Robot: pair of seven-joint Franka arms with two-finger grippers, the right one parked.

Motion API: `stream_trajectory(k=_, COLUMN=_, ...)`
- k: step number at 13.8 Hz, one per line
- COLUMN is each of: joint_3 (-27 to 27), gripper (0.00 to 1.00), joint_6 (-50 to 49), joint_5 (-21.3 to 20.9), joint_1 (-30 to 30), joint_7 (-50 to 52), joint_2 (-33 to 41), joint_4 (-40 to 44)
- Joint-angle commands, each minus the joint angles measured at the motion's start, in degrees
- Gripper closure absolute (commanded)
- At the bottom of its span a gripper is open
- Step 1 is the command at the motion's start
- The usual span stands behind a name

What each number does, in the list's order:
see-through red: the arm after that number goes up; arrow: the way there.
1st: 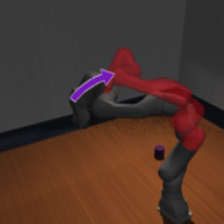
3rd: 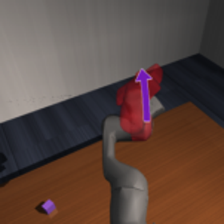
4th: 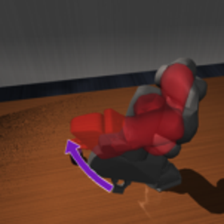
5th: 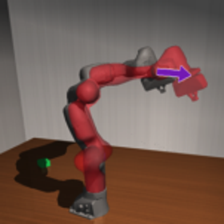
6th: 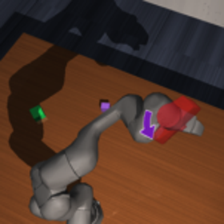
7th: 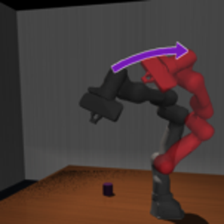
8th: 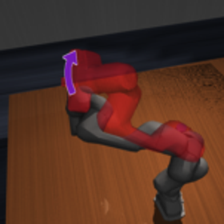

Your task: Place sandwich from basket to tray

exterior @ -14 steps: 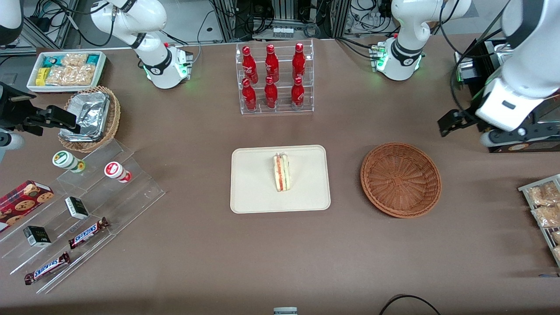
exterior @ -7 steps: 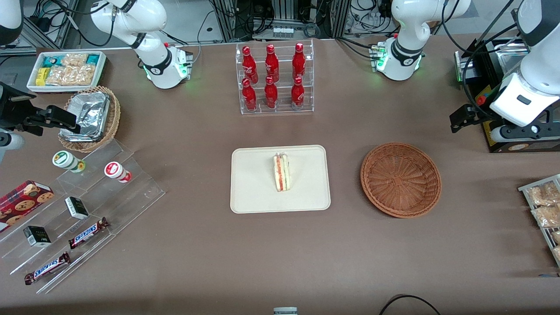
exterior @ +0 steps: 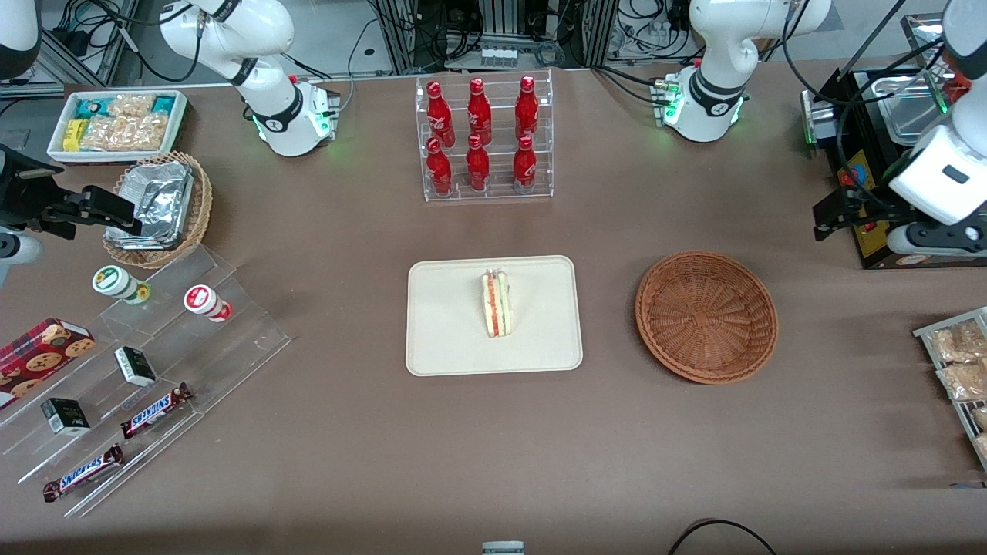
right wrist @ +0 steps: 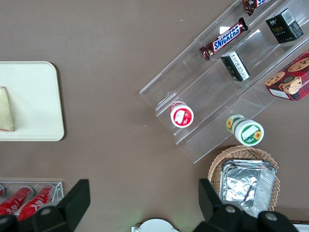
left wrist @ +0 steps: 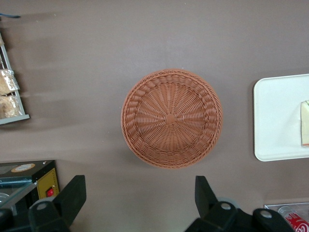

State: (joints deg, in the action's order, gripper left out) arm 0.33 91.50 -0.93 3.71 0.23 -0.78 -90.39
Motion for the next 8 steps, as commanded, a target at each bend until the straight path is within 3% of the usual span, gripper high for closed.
stream_trajectory(k=1, joint_3=-0.6, gripper=0.01, joint_6=-2.2, joint_5=-0.3, joint_1=0.9, joint_7=-0.8, joint_2=-3.7, joint_4=5.7)
stream_trajectory(k=8, joint_3=-0.7, gripper=0.01, joint_6=-4.8, joint_5=-0.5, joint_1=0.2, joint_7=-0.8, joint_2=-2.6, joint_4=5.0)
